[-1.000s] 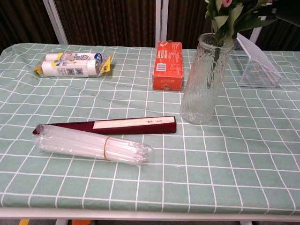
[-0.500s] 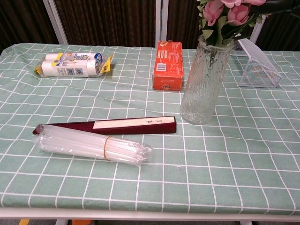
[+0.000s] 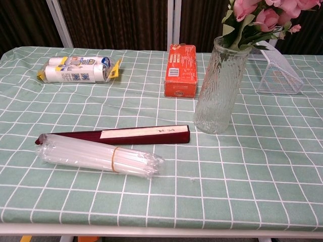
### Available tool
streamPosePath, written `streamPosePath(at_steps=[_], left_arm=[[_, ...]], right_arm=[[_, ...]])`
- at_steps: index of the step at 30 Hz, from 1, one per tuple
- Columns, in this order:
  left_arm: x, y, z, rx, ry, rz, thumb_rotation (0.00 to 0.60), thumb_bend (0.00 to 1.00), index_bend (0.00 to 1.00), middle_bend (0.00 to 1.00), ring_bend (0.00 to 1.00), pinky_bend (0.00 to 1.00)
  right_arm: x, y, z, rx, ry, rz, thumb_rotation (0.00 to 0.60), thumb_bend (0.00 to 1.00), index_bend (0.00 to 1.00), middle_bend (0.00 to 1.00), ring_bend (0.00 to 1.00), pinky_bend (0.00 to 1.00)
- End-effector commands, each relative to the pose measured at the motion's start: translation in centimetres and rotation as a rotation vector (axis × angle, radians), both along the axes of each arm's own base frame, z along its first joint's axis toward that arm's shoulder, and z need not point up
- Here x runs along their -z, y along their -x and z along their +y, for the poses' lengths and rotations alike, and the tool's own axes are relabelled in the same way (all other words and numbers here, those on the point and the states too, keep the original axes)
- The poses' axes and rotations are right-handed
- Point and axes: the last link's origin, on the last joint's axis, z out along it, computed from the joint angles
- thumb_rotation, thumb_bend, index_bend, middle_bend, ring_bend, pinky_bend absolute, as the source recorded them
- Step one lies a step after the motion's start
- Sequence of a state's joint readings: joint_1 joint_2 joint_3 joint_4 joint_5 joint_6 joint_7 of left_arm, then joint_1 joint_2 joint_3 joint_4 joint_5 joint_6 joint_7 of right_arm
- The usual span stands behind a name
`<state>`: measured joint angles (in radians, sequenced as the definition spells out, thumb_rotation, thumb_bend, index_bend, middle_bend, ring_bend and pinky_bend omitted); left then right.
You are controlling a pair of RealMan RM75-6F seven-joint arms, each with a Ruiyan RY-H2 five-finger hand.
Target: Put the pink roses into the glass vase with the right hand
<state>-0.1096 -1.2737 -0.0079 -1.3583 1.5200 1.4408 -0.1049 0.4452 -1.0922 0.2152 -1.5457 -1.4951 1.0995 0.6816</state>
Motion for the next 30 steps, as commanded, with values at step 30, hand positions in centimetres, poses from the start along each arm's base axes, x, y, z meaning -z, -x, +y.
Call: streamPosePath(at_steps=[30], left_arm=[[-0.4, -1.4, -0.1, 0.043, -0.054, 0.002, 0.600, 0.10, 0.11, 0.05, 0.02, 0.15]], right_arm=[[0.0, 13.3, 14.6, 0.240, 0.272, 0.714, 0.600, 0.00, 0.00, 0.00, 0.00, 0.00]])
